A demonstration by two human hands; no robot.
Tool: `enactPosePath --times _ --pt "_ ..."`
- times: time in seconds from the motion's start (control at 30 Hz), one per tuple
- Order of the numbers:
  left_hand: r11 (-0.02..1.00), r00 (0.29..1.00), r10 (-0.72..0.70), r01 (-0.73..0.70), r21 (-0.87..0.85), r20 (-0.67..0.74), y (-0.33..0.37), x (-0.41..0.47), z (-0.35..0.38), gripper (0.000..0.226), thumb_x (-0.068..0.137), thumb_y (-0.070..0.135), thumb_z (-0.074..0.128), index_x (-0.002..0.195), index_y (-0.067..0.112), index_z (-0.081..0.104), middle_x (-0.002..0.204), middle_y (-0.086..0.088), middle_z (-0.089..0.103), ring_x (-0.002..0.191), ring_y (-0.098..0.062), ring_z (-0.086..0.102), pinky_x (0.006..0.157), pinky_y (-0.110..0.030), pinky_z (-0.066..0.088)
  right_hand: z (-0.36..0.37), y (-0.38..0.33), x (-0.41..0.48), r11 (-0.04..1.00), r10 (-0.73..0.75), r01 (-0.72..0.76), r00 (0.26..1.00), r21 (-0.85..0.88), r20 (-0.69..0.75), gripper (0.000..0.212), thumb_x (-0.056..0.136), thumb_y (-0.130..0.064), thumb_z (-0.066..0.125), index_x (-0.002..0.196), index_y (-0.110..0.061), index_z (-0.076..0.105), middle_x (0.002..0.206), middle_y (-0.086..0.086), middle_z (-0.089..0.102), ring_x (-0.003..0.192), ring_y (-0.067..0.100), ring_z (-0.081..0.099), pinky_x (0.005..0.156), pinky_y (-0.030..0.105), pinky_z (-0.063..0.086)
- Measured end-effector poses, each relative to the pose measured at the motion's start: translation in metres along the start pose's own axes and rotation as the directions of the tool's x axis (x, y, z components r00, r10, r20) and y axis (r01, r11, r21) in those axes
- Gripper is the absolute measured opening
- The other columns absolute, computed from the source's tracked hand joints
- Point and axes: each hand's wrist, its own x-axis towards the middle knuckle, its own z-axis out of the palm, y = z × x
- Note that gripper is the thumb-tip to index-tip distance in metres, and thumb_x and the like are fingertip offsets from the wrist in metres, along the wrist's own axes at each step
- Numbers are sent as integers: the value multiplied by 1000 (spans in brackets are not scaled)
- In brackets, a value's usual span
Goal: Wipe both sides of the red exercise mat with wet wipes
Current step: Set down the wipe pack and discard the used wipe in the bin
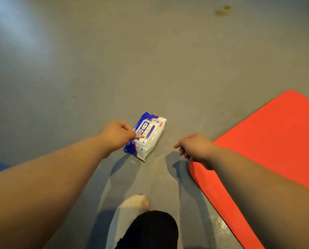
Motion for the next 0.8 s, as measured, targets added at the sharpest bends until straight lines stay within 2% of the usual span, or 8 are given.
enactPosePath --times 0.1,0.23,0.33,0.47,0.57,0.63,0.73,0.8 --pt "999 1000 -19 18 -46 -16 -22 5 -6 19 87 28 68 83 10 63 86 -7 69 71 -15 58 67 -32 48 14 -1 12 998 26 -25 999 -50 21 23 92 -9 50 71 -13 59 62 4 54 51 14 44 46 23 32" --pt "999 997 -29 25 -45 -73 -50 4 -15 15 87 20 65 73 14 62 70 -7 65 71 -19 58 73 -37 50 37 4 17 973 14 3 997 -231 70 17 92 -12 52 79 -7 63 66 3 56 57 14 49 54 25 40" --pt "998 995 -65 64 -10 -74 -68 -3 -20 12 84 13 63 72 15 60 67 -7 64 70 -23 59 77 -41 53 49 17 22 918 -6 9 1000 -396 8 18 87 -15 56 93 -2 68 88 14 67 83 26 61 73 35 49" --pt "998 998 -62 63 21 -21 -85 -10 -14 6 86 16 65 81 15 62 86 -14 68 89 -31 64 84 -45 52 57 31 21 639 -175 92 984 -764 -28 37 88 -26 54 124 -19 54 132 8 47 121 28 45 99 35 38" --pt "998 998 -37 34 48 57 -86 -14 -1 5 92 19 62 89 15 63 92 -10 66 92 -24 63 85 -39 52 53 49 24 463 -137 68 991 -884 4 56 85 -22 52 139 -26 36 146 -2 31 135 25 30 110 43 24" --pt "998 996 -13 8 59 91 -81 -12 8 6 92 18 60 90 14 63 92 -9 65 91 -21 62 84 -37 52 46 58 25 390 -146 19 988 -921 -42 56 85 -19 50 139 -25 35 142 -1 38 131 24 36 110 44 25" --pt "998 992 12 -20 55 125 -68 -3 23 6 92 20 62 89 15 63 91 -6 65 88 -20 62 79 -33 52 34 66 22 243 -220 17 975 -970 -38 44 86 -16 48 129 -23 43 125 -1 53 122 22 40 96 37 33" --pt "996 983 60 -71 60 175 -58 5 36 7 90 22 64 90 15 64 93 -4 65 90 -19 62 78 -30 53 24 70 15 248 -295 35 955 -968 -41 31 86 -17 47 116 -22 53 117 -3 54 118 21 40 87 34 36"
